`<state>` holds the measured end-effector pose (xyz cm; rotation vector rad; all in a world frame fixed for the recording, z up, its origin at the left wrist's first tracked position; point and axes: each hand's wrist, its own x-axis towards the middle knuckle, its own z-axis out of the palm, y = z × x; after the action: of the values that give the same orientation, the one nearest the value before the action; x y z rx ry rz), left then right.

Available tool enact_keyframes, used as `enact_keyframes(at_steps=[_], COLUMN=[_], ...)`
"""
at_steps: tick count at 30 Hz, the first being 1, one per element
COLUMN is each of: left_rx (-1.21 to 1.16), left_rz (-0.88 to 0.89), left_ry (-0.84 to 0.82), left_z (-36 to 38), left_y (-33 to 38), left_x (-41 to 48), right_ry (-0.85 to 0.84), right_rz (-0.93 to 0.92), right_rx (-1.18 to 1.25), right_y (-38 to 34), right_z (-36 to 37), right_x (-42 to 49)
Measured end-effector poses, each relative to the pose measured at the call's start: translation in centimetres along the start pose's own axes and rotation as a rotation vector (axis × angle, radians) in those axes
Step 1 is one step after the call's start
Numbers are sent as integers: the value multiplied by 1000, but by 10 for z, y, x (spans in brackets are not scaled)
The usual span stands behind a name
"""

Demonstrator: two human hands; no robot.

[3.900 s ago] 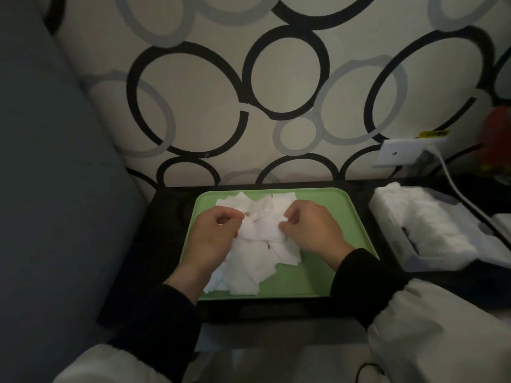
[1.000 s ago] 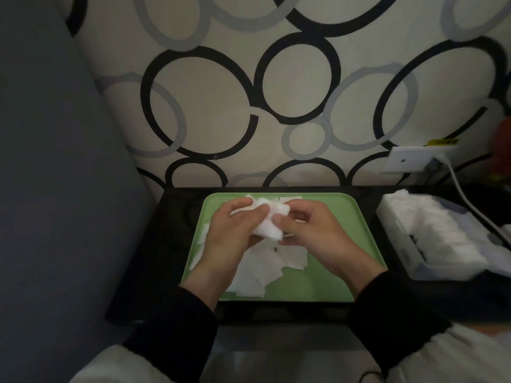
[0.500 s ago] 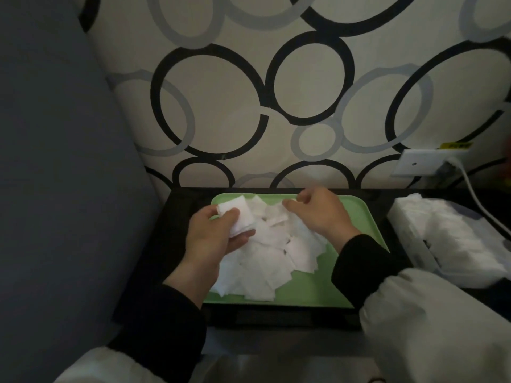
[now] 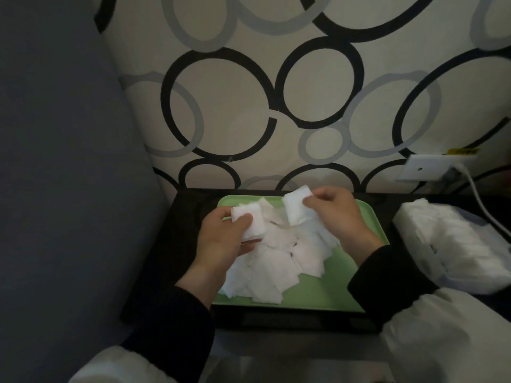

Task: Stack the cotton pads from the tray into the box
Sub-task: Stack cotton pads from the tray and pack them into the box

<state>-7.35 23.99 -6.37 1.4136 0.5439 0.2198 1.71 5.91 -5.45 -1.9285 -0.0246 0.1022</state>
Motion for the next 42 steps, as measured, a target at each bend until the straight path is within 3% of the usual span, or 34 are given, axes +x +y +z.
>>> enact_keyframes(at_steps=[8, 12, 28, 36, 40, 42], left_rx=[52, 4, -53, -55, 78, 88], left_rz=[-7, -31, -49, -165, -10, -7], left_ry=[-117, -225, -314, -217, -317, -264], left_z=[20, 42, 56, 50, 36, 27], left_y=[-7, -7, -3, 1, -2, -4], left_x=[-18, -35, -36, -31, -33, -28], right_ry=[-85, -211, -146, -116, -121, -128], right_rz=[188, 141, -20, -26, -74, -107], right_rx=[500, 617, 285, 197, 107, 27], right_y=[8, 12, 21, 24, 22, 24], right_z=[-41, -33, -28, -11, -1, 6], right_x=[-52, -68, -50, -49, -49, -49])
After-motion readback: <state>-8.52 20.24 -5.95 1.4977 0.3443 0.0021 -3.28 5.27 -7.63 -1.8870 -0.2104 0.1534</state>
